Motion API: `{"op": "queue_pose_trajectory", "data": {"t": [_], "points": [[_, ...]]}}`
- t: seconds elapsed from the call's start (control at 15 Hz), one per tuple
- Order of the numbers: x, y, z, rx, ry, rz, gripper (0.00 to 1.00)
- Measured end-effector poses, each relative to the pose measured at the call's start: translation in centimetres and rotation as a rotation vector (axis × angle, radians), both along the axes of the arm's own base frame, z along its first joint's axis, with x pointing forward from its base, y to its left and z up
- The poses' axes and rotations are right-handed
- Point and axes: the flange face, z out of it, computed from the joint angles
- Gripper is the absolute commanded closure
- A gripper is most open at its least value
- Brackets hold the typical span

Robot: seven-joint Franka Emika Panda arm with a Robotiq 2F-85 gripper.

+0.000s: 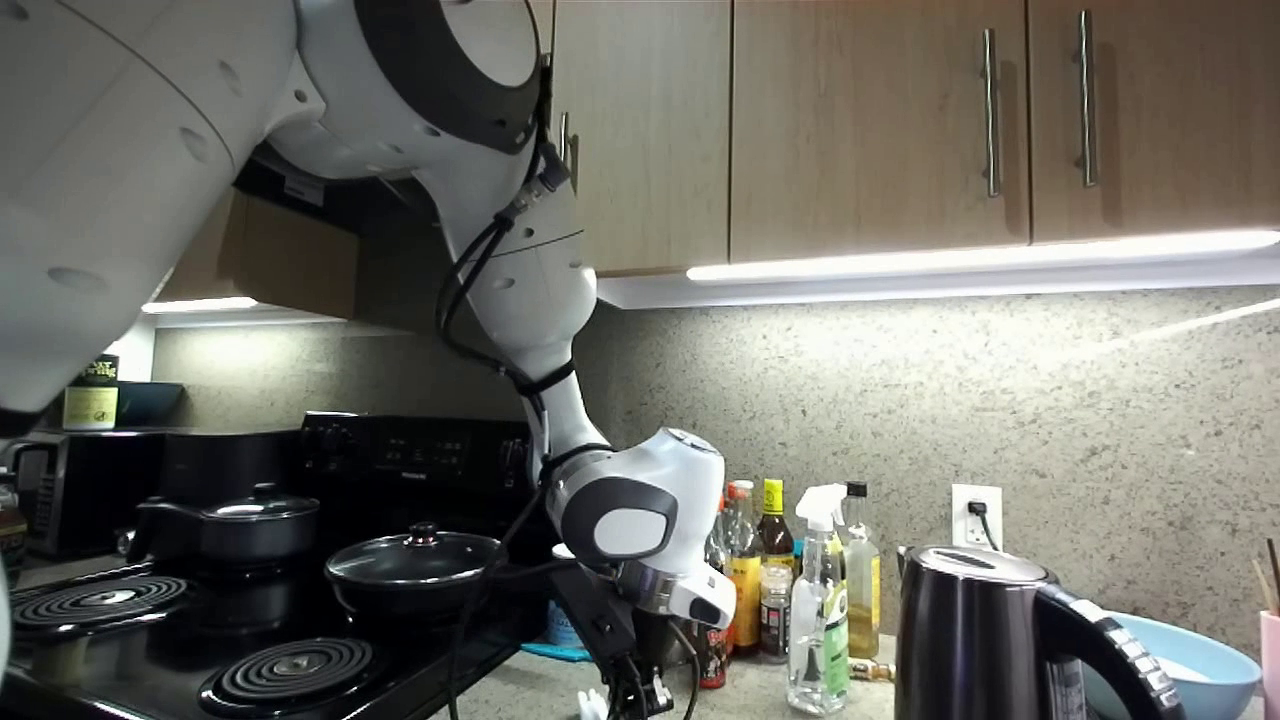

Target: Use the white napkin to wipe the counter.

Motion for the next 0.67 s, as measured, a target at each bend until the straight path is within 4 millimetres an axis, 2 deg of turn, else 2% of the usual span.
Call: {"op": "queue_pose_trajectory", "data": {"t": [0.4,0.67], "points": [[0.8,4.0,0.2,-0.038,-0.002,0.163,0.94],[1.1,7.5,0.3,-0.059,-0.005,0.292,0.94]]}}
